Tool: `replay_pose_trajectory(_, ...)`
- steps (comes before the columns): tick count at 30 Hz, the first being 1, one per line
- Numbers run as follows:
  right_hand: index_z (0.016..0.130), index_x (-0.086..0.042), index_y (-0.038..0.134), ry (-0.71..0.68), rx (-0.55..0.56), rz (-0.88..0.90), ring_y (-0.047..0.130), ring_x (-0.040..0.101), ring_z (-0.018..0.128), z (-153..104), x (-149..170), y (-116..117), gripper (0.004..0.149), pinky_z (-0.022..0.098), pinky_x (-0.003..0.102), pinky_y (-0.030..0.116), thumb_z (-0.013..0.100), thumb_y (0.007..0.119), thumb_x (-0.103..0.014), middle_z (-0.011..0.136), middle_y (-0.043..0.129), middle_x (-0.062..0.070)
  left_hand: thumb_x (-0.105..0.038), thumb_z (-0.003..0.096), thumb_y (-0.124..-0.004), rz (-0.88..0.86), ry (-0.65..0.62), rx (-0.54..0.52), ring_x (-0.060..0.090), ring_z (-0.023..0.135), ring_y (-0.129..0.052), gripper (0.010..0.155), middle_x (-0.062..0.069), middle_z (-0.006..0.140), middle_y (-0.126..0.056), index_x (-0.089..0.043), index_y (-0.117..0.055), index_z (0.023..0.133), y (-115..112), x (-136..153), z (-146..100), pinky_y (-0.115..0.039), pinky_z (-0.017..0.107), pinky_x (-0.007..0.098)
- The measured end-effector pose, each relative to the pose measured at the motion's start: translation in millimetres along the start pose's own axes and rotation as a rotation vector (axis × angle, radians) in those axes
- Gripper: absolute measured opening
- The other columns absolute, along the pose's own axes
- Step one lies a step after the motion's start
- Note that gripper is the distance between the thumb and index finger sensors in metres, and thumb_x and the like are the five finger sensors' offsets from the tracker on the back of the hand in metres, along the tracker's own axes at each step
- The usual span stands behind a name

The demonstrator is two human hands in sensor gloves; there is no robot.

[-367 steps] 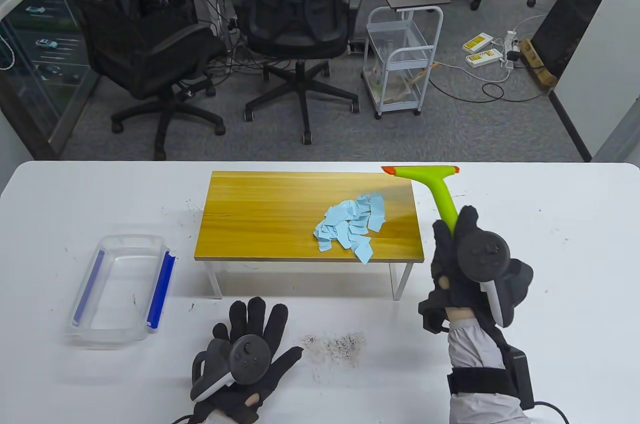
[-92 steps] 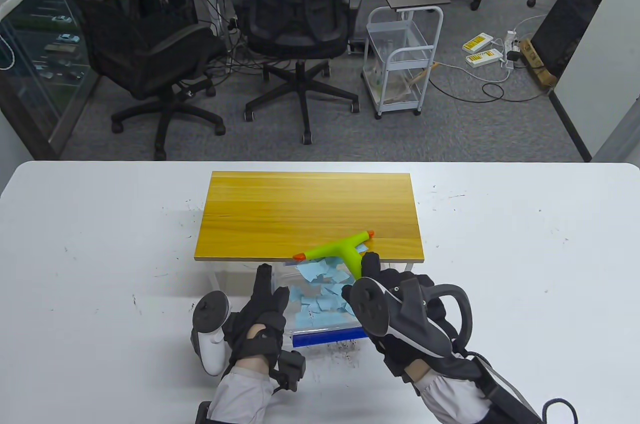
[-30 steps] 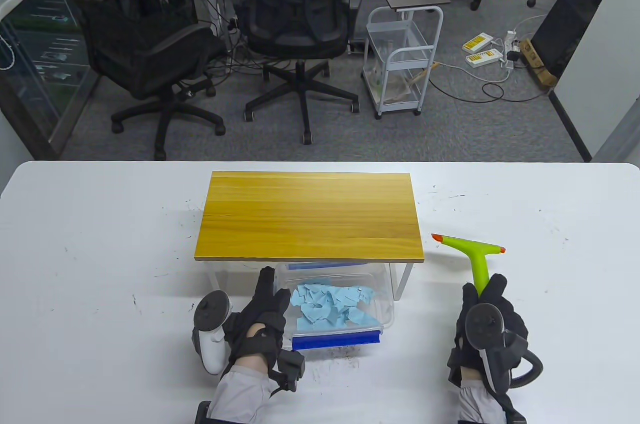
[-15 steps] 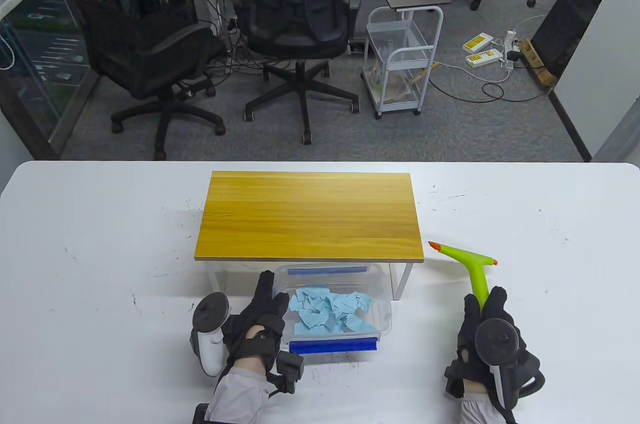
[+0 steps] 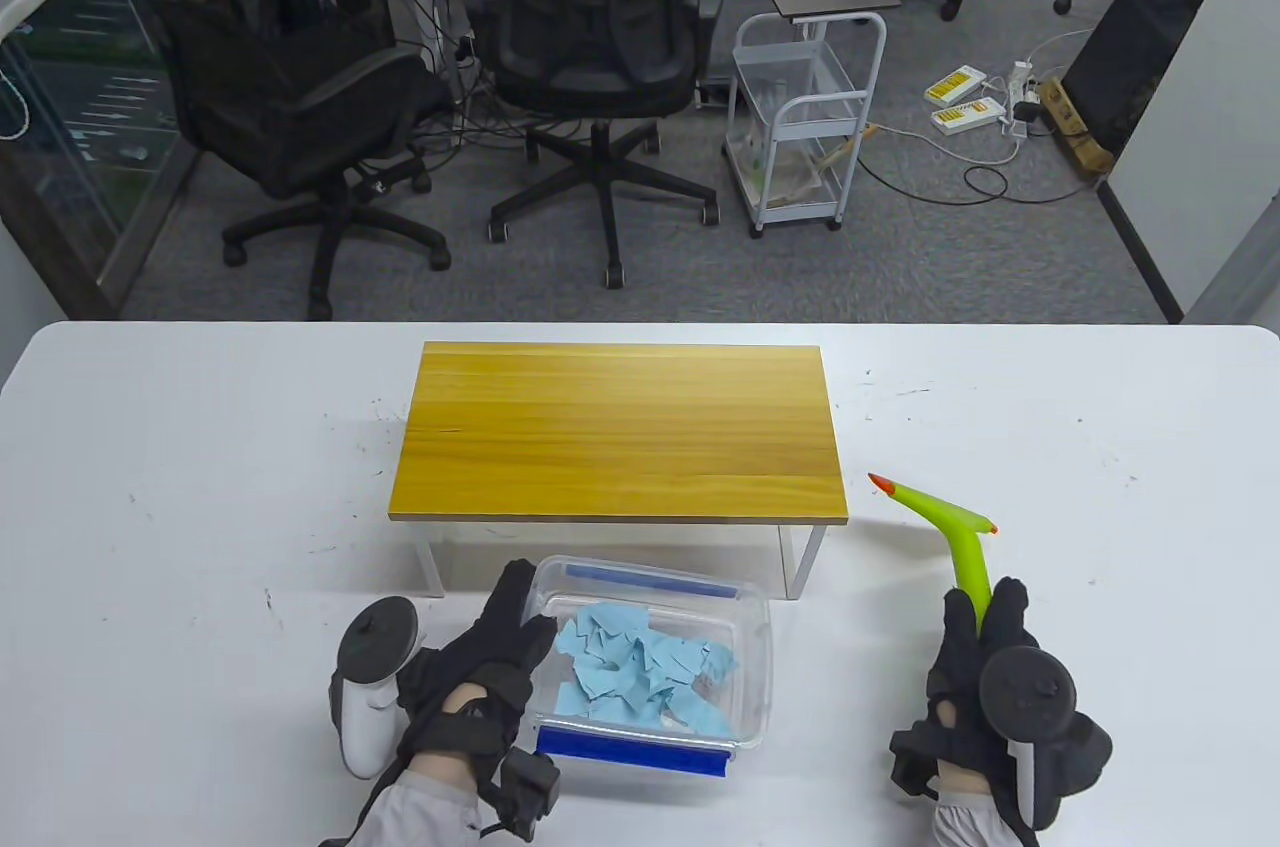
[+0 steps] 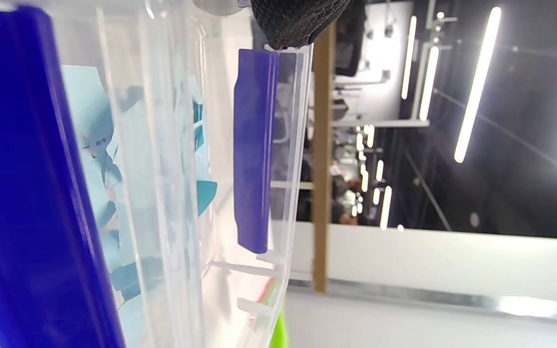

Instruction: Scrape paper scraps from tabletop organizer into plastic storage box

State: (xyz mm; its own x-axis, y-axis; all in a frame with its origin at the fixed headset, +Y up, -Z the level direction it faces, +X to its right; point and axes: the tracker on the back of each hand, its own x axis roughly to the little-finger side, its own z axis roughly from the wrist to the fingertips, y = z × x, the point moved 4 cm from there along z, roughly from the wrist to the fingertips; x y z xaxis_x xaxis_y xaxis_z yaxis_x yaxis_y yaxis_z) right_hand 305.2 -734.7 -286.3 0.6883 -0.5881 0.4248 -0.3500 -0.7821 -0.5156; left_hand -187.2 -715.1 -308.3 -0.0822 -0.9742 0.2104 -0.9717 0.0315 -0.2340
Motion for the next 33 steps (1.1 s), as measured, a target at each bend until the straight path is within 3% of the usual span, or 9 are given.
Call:
replay_pose_trajectory(3, 0.091, -0.013, 0.078, 0.012, -0.008, 0.028, 0.104, 0.028, 0.039, 1, 2, -1, 0.063, 0.047, 0.055, 0.080, 0.040, 0.079, -0.051, 0.049, 0.100, 0.004, -0.016, 0.0631, -0.069, -0.022, -0.038, 0.009, 0.063, 0.105, -0.042, 0.069, 0.031, 0.122, -0.038, -0.008, -0.031, 0.120, 20, -25, -18, -0.045, 0.070, 0.072)
replay_pose_trajectory(8, 0.091, -0.012, 0.078, 0.033, -0.021, 0.058, 0.104, 0.028, 0.039, 3, 7, 1, 0.063, 0.047, 0.055, 0.080, 0.040, 0.079, -0.051, 0.048, 0.101, 0.004, -0.016, 0.0633, -0.069, -0.052, -0.090, -0.114, 0.063, 0.105, -0.042, 0.069, 0.030, 0.123, -0.038, -0.008, -0.032, 0.120, 84, -71, -58, -0.045, 0.070, 0.072)
replay_pose_trajectory(13, 0.090, -0.012, 0.078, 0.057, -0.019, 0.071, 0.104, 0.028, 0.039, 6, 14, 0, 0.063, 0.047, 0.055, 0.080, 0.040, 0.079, -0.051, 0.048, 0.101, 0.004, -0.017, 0.0642, -0.068, -0.206, -0.145, -0.345, 0.062, 0.106, -0.040, 0.069, 0.029, 0.123, -0.036, -0.009, -0.030, 0.121, 162, -88, -96, -0.044, 0.071, 0.071)
replay_pose_trajectory(19, 0.091, -0.012, 0.078, 0.071, -0.017, 0.081, 0.104, 0.027, 0.039, 7, 17, -2, 0.063, 0.047, 0.055, 0.080, 0.040, 0.079, -0.051, 0.048, 0.101, 0.004, -0.019, 0.0659, -0.064, -0.391, -0.188, -0.684, 0.060, 0.107, -0.035, 0.069, 0.027, 0.123, -0.029, -0.010, -0.022, 0.120, 234, -75, -128, -0.042, 0.072, 0.069)
replay_pose_trajectory(22, 0.090, -0.012, 0.078, 0.076, -0.015, 0.085, 0.103, 0.028, 0.039, 7, 18, -3, 0.063, 0.047, 0.055, 0.080, 0.040, 0.079, -0.051, 0.048, 0.101, 0.004, -0.020, 0.0665, -0.062, -0.407, -0.152, -0.831, 0.058, 0.107, -0.031, 0.069, 0.026, 0.123, -0.025, -0.011, -0.018, 0.119, 251, -56, -131, -0.039, 0.073, 0.068)
replay_pose_trajectory(26, 0.090, -0.012, 0.078, 0.079, -0.015, 0.088, 0.104, 0.027, 0.039, 7, 18, -3, 0.063, 0.047, 0.055, 0.080, 0.040, 0.079, -0.051, 0.048, 0.101, 0.004, -0.020, 0.0662, -0.062, -0.419, -0.096, -0.968, 0.057, 0.107, -0.029, 0.070, 0.025, 0.123, -0.023, -0.012, -0.017, 0.118, 258, -24, -121, -0.037, 0.073, 0.068)
replay_pose_trajectory(33, 0.090, -0.013, 0.078, 0.085, -0.015, 0.098, 0.103, 0.028, 0.039, 8, 20, -4, 0.063, 0.047, 0.055, 0.080, 0.040, 0.080, -0.051, 0.048, 0.101, 0.004, -0.020, 0.0662, -0.061, -0.478, 0.027, -1.110, 0.056, 0.107, -0.026, 0.070, 0.023, 0.122, -0.019, -0.013, -0.014, 0.117, 239, 43, -87, -0.034, 0.073, 0.067)
